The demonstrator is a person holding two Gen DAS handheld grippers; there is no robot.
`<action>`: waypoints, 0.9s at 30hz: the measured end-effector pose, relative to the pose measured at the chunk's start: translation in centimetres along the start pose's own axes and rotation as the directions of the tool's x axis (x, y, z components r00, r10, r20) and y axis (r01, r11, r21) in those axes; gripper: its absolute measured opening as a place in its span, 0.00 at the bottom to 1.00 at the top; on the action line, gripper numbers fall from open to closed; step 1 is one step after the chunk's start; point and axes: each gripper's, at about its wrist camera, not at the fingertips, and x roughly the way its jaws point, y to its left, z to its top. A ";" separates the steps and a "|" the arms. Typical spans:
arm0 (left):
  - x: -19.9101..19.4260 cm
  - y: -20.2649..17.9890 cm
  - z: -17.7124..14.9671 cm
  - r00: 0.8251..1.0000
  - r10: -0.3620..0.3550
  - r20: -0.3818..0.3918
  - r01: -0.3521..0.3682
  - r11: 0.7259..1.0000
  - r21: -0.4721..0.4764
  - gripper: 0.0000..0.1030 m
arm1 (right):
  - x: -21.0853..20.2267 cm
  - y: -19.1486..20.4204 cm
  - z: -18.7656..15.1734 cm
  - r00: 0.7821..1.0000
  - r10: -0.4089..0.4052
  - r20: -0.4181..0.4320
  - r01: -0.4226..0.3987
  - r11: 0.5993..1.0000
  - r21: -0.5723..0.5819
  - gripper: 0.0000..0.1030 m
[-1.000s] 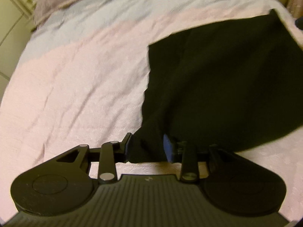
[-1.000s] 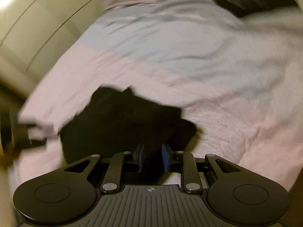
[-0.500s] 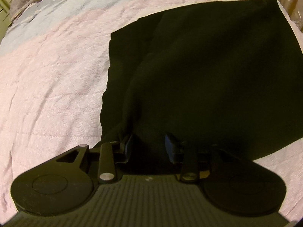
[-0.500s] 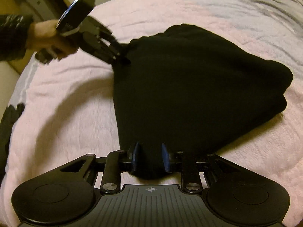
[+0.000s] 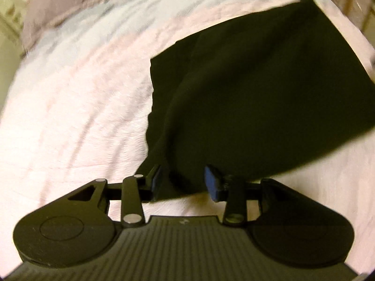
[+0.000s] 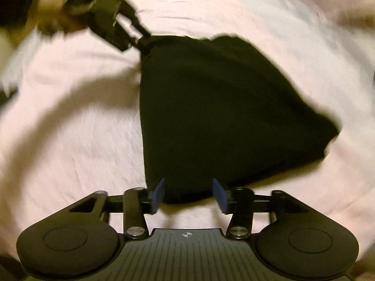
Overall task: Fold clothes
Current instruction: 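Grasp the jacket with both grippers and lift it up off the bed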
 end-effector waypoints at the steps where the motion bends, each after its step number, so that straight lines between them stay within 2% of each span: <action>1: -0.8 -0.8 -0.6 0.999 0.025 0.021 -0.026 0.998 0.055 0.39 | -0.3 1.4 0.2 1.000 -0.018 0.018 0.019 0.997 -0.070 0.54; 2: -1.3 -1.8 -1.2 0.998 0.044 0.040 -0.048 0.993 0.110 0.42 | -0.5 2.8 0.4 0.999 -0.033 0.035 0.037 0.990 -0.138 0.57; 4: -2.0 -4.3 -2.3 0.993 0.084 0.085 -0.102 0.966 0.236 0.60 | 0.4 5.4 0.9 0.998 -0.045 0.052 0.057 0.965 -0.257 0.59; 6: -2.1 -7.2 -3.3 0.983 0.116 0.145 -0.161 0.919 0.360 0.70 | 2.8 7.9 1.0 0.996 -0.083 0.036 0.090 0.920 -0.382 0.59; 7: -1.9 -8.5 -3.7 0.978 0.122 0.169 -0.182 0.893 0.411 0.77 | 4.5 8.9 0.8 0.991 -0.132 0.014 0.124 0.888 -0.443 0.59; 9: -1.1 -10.7 -4.3 0.970 0.138 0.202 -0.223 0.838 0.497 0.81 | 7.5 9.9 0.1 0.972 -0.235 -0.008 0.193 0.817 -0.543 0.61; 11: 0.1 -12.4 -4.8 0.961 0.156 0.229 -0.261 0.788 0.557 0.81 | 9.2 10.0 -0.5 0.957 -0.291 0.012 0.240 0.766 -0.597 0.60; 13: 1.5 -13.1 -4.9 0.948 0.180 0.263 -0.306 0.739 0.600 0.81 | 9.2 8.9 -0.6 0.965 -0.261 0.027 0.227 0.778 -0.586 0.59; 15: 3.5 -13.6 -4.6 0.937 0.209 0.281 -0.344 0.696 0.630 0.81 | 8.6 7.5 -0.5 0.977 -0.210 0.022 0.185 0.802 -0.568 0.45; 16: 4.5 -13.7 -4.4 0.930 0.227 0.289 -0.364 0.674 0.642 0.81 | 7.8 6.7 -0.2 0.983 -0.180 0.016 0.159 0.817 -0.554 0.41; 17: 5.5 -13.7 -4.2 0.923 0.244 0.298 -0.384 0.651 0.654 0.81 | 7.0 5.9 0.2 0.988 -0.153 0.013 0.136 0.831 -0.540 0.32; 18: 6.3 -13.6 -3.9 0.916 0.260 0.305 -0.401 0.631 0.665 0.81 | 5.9 4.9 0.8 0.991 -0.130 0.016 0.119 0.842 -0.527 0.29; 20: 7.4 -13.6 -2.9 0.908 0.291 0.302 -0.419 0.602 0.680 0.80 | 3.5 2.8 1.5 0.995 -0.094 0.027 0.095 0.852 -0.516 0.29; 21: 7.7 -13.6 -2.4 0.904 0.300 0.306 -0.428 0.596 0.680 0.77 | 2.4 2.0 1.7 0.995 -0.091 0.036 0.096 0.848 -0.522 0.28; 23: 7.6 -13.5 -0.8 0.904 0.314 0.289 -0.425 0.605 0.673 0.58 | 0.8 0.3 1.5 0.995 -0.085 0.042 0.094 0.841 -0.533 0.28; 25: 6.7 -13.7 0.6 0.926 0.279 0.255 -0.377 0.652 0.658 0.43 | -0.4 -1.3 0.8 0.995 -0.085 0.043 0.095 0.832 -0.547 0.28; 27: 5.3 -14.8 2.0 0.933 0.287 0.218 -0.359 0.679 0.640 0.37 | -1.3 -2.8 0.1 0.996 -0.082 0.046 0.094 0.824 -0.559 0.29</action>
